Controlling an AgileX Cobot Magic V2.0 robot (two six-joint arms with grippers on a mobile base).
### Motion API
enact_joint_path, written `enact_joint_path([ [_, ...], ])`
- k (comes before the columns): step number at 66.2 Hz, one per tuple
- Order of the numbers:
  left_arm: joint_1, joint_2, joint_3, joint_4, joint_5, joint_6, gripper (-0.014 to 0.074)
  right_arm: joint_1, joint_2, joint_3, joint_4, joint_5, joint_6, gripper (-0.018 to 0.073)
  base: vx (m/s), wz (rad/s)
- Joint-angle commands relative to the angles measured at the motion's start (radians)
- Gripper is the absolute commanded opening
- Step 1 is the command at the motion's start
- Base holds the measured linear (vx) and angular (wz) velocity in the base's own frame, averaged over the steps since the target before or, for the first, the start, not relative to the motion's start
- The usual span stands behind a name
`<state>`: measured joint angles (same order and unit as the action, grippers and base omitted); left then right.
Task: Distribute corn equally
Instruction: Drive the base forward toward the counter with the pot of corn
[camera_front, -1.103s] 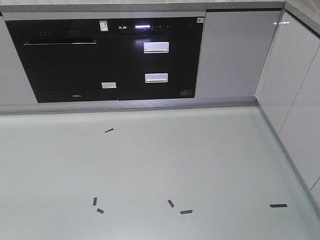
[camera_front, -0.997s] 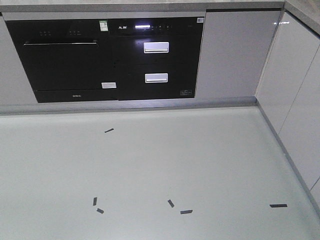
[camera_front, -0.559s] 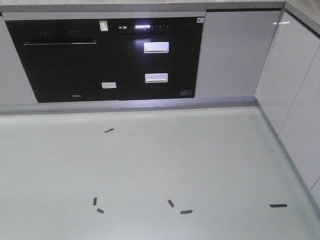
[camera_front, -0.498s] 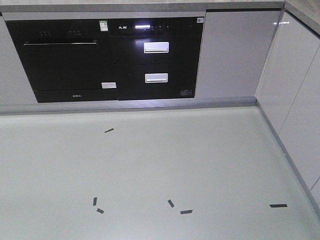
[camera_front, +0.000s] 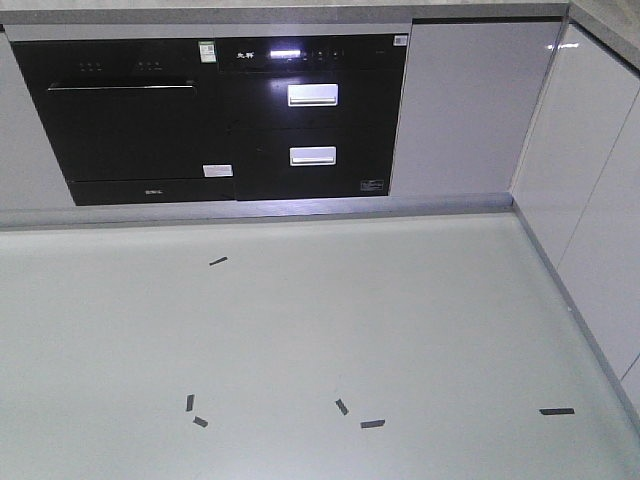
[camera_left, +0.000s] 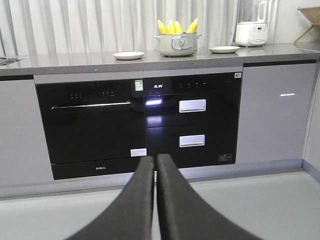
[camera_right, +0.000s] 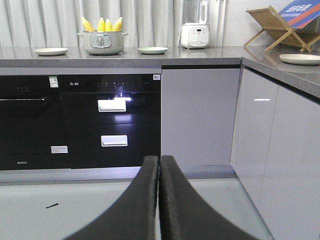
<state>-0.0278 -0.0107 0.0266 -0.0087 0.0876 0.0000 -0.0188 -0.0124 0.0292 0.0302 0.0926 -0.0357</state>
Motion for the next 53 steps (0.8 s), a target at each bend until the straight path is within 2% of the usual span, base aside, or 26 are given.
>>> enact_joint_path([
  [1, 0.000, -0.016, 0.014, -0.004, -0.068, -0.011, -0.0006, -0.008, 0.005, 0.007, -0.001, -0.071, -0.011, -0.0011, 0.00, 0.00],
  [53, 0.000, -0.016, 0.014, -0.004, -0.068, -0.011, -0.0006, -0.008, 0.005, 0.007, -0.001, -0.071, -0.011, -0.0011, 0.02, -0.01],
])
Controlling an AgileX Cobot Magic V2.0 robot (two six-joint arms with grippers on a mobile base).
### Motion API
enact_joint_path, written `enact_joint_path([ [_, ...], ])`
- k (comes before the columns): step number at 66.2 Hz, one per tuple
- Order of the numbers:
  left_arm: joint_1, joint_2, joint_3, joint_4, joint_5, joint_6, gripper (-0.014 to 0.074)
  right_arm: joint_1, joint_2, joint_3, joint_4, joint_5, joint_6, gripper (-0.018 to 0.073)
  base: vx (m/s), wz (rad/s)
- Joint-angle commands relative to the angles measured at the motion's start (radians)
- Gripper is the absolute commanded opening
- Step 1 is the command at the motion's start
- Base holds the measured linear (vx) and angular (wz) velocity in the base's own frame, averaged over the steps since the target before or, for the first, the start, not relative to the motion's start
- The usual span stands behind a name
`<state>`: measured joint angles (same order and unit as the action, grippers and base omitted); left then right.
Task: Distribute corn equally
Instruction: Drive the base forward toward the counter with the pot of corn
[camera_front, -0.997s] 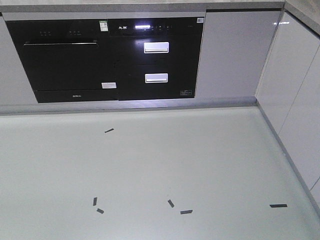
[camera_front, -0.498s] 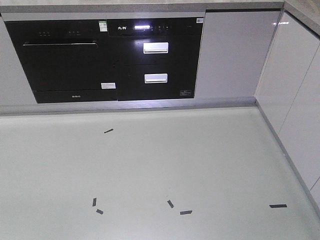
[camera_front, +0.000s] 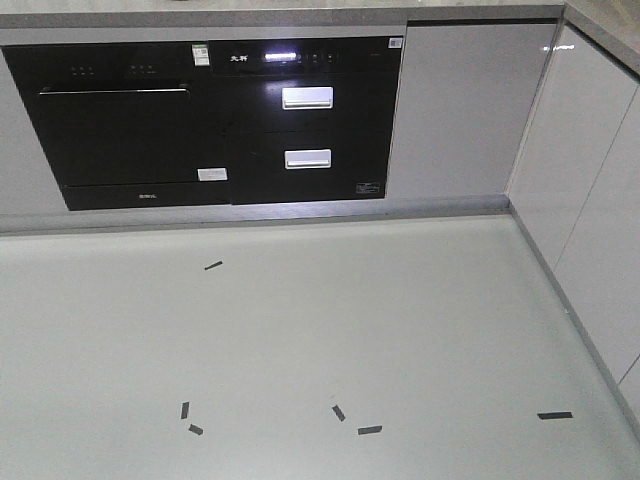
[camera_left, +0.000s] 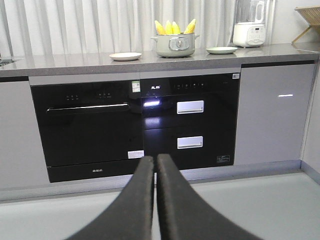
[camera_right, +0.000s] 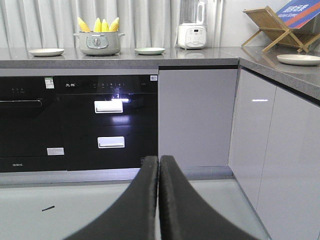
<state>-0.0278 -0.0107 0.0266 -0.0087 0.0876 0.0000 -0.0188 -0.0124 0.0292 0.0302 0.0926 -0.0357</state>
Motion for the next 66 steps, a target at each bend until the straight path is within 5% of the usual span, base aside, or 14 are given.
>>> enact_joint_path([
  [1, 0.000, -0.016, 0.014, -0.004, -0.068, -0.011, -0.0006, -0.008, 0.005, 0.007, -0.001, -0.071, -0.011, -0.0011, 0.03, -0.01],
  [66, 0.000, -0.016, 0.014, -0.004, -0.068, -0.011, -0.0006, -0.008, 0.005, 0.007, -0.001, -0.071, -0.011, -0.0011, 0.05, 0.06],
])
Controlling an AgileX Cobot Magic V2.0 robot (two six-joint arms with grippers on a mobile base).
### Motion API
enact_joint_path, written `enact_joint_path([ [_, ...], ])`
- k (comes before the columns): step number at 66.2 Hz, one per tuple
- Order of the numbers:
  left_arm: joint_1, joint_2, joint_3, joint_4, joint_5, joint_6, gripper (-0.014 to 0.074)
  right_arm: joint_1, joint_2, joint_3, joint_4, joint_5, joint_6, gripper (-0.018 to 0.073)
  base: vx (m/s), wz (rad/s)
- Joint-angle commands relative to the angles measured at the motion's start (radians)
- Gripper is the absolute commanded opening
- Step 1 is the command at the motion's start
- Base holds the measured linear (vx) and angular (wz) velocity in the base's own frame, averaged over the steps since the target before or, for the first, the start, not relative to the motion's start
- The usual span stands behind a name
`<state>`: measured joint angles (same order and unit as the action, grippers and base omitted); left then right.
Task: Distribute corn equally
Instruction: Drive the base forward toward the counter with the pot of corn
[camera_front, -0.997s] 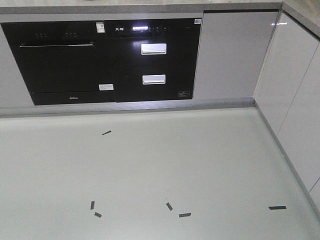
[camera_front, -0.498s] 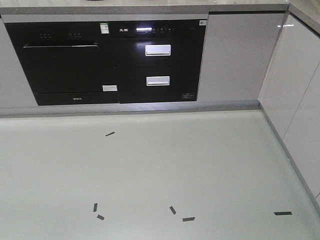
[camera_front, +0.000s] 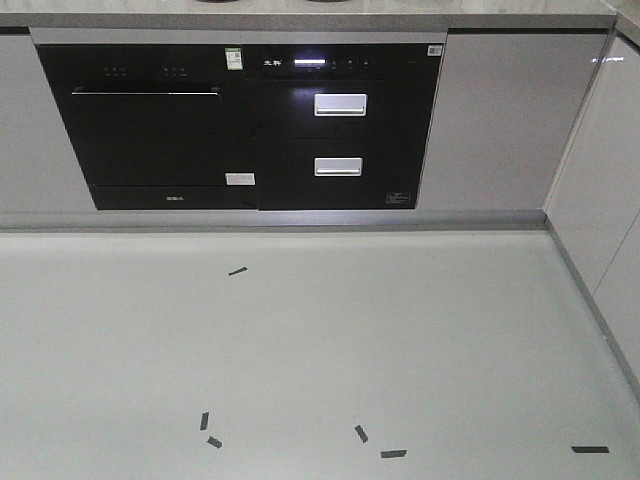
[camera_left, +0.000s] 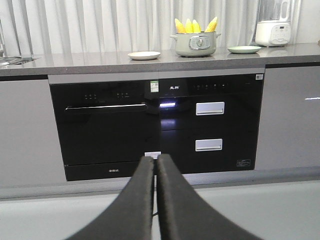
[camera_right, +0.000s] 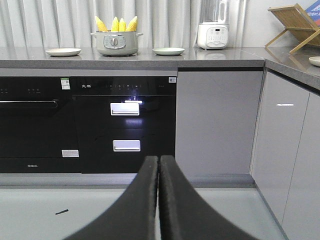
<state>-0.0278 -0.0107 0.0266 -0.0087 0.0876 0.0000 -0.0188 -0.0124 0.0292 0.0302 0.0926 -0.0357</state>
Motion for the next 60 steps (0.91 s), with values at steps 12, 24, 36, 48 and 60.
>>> enact_joint_path([
  [12, 0.000, -0.016, 0.014, -0.004, -0.068, -0.011, -0.0006, -0.008, 0.005, 0.007, -0.001, -0.071, -0.011, -0.0011, 0.08, -0.01],
  [24, 0.000, -0.016, 0.014, -0.004, -0.068, -0.011, -0.0006, -0.008, 0.005, 0.007, -0.001, -0.071, -0.011, -0.0011, 0.10, -0.01],
  [36, 0.000, -0.016, 0.014, -0.004, -0.068, -0.011, -0.0006, -0.008, 0.005, 0.007, -0.001, -0.071, -0.011, -0.0011, 0.11, -0.01],
  [48, 0.000, -0.016, 0.014, -0.004, -0.068, -0.011, -0.0006, -0.007, 0.005, 0.007, -0.001, -0.071, -0.011, -0.0011, 0.11, -0.01],
  [60, 0.000, -0.016, 0.014, -0.004, -0.068, -0.011, -0.0006, -0.007, 0.005, 0.007, -0.001, -0.071, -0.011, -0.0011, 0.11, -0.02],
])
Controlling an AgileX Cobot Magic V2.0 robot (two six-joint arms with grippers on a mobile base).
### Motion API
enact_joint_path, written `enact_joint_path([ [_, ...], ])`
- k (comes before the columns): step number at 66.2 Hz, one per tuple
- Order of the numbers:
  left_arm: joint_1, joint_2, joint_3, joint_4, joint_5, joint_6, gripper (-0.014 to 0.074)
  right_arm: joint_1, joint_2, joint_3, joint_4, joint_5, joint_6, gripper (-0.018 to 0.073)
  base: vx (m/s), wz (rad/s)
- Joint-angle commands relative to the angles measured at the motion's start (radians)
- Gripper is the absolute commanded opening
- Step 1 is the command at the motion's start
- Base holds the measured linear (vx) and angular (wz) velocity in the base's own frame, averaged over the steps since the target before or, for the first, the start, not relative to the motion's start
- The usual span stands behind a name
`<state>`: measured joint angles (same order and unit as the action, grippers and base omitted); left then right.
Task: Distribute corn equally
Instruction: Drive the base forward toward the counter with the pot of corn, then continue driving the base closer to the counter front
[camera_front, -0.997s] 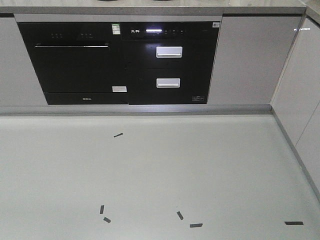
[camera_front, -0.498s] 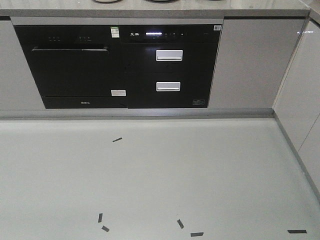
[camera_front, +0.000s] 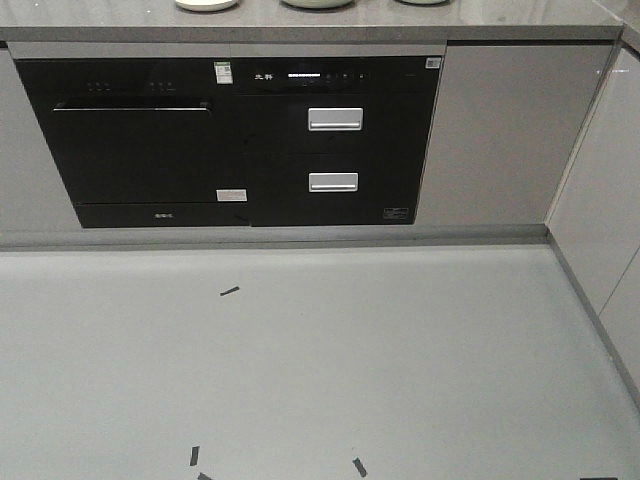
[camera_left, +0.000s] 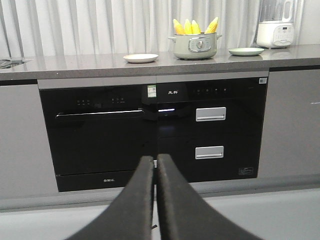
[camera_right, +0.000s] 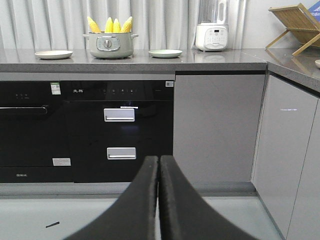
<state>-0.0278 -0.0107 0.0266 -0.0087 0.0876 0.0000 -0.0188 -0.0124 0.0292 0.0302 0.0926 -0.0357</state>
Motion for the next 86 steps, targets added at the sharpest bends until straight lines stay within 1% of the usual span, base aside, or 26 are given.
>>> enact_joint_path([
  [1, 0.000, -0.016, 0.014, -0.004, -0.068, -0.011, -0.0006, -0.007, 0.005, 0.007, -0.001, -0.071, -0.011, -0.0011, 0.10, -0.03],
  [86, 0.000, -0.016, 0.014, -0.004, -0.068, -0.011, -0.0006, -0.007, 0.005, 0.007, -0.001, -0.071, -0.011, -0.0011, 0.11, -0.02],
])
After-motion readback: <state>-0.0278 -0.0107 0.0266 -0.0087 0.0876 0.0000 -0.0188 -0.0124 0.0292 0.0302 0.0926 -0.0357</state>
